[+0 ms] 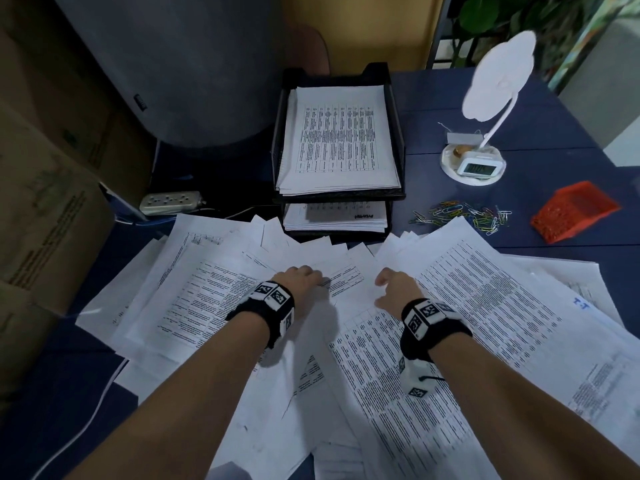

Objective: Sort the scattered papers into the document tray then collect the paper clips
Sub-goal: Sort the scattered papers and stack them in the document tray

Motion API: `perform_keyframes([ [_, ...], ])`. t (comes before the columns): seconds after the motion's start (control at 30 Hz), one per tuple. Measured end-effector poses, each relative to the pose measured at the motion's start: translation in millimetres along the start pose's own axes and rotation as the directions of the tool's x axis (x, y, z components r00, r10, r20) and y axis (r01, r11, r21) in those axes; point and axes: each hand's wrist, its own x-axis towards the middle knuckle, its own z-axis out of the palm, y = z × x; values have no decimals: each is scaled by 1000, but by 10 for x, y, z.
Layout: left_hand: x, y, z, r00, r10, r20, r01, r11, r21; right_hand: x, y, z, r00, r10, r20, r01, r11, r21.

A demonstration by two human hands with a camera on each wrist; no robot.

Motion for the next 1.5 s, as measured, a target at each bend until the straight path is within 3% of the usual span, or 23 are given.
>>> perform_keyframes([
  [0.13, 33, 20, -90, 998, 6, 56, -14, 989, 147, -14, -7, -15, 1000, 8, 8, -8, 1000, -11],
  [0.27, 54, 35, -144, 995, 15, 95, -33, 982, 186, -14, -28, -24, 1000, 25, 19, -26, 1000, 13],
  [0.37, 58, 52, -156, 998, 52, -18, -52, 998, 37, 19, -35, -62, 994, 44, 101, -52, 996, 75],
  [0.47, 47, 66, -260, 975, -28, -219, -18, 978, -206, 10, -61, -130, 964, 12, 266, -95, 949, 301],
  [0.57, 47, 65, -412, 935, -187, -302, 19, 875, -484, 8, -35, -168, 951, -7, 308, -131, 896, 425],
  [0.67, 69, 5, -486, 907, -314, -281, 44, 733, -678, -33, -31, -221, 955, 60, 292, -232, 764, 603],
  [0.73, 77, -33, -511, 895, -368, -254, 40, 633, -773, -81, -17, -280, 945, 37, 325, -260, 687, 678],
  [0.87, 47, -40, -556, 879, -401, -257, -44, 470, -882, -65, 24, -353, 962, -28, 273, -102, 888, 448],
  [0.93, 9, -62, -547, 873, -418, -249, -45, 439, -897, -39, 16, -398, 981, -7, 194, -84, 886, 455],
  [1.03, -106, -166, -459, 899, -414, -143, 68, 455, -888, 3, 26, -488, 994, 0, 106, -52, 868, 494],
  [1.1, -148, -235, -339, 925, -372, -80, 133, 513, -848, 13, 37, -514, 998, 51, 26, -56, 804, 592],
  [1.13, -156, -264, -258, 924, -375, -72, 132, 493, -860, 5, 36, -519, 996, 91, -12, -60, 744, 666],
  [1.17, -179, -271, -193, 921, -384, -70, 120, 448, -886, 0, 43, -509, 991, 131, -25, -67, 656, 752],
  [1.23, -211, -250, -82, 893, -449, -32, 105, 277, -955, -56, 60, -461, 986, 162, 26, -103, 486, 868],
  [1.27, -221, -217, -28, 887, -462, 7, 118, 213, -970, -79, 89, -413, 984, 165, 69, -140, 471, 871],
  [1.33, -245, -121, 37, 906, -417, 67, 154, 180, -972, -132, 142, -324, 981, 129, 143, -191, 586, 787],
  [1.43, -247, -18, 134, 950, -303, 79, 174, 302, -937, -146, 279, -250, 982, 138, 126, -186, 787, 588],
  [1.5, -232, 9, 180, 959, -277, 57, 145, 307, -941, -140, 417, -274, 976, 183, 113, -214, 891, 400],
])
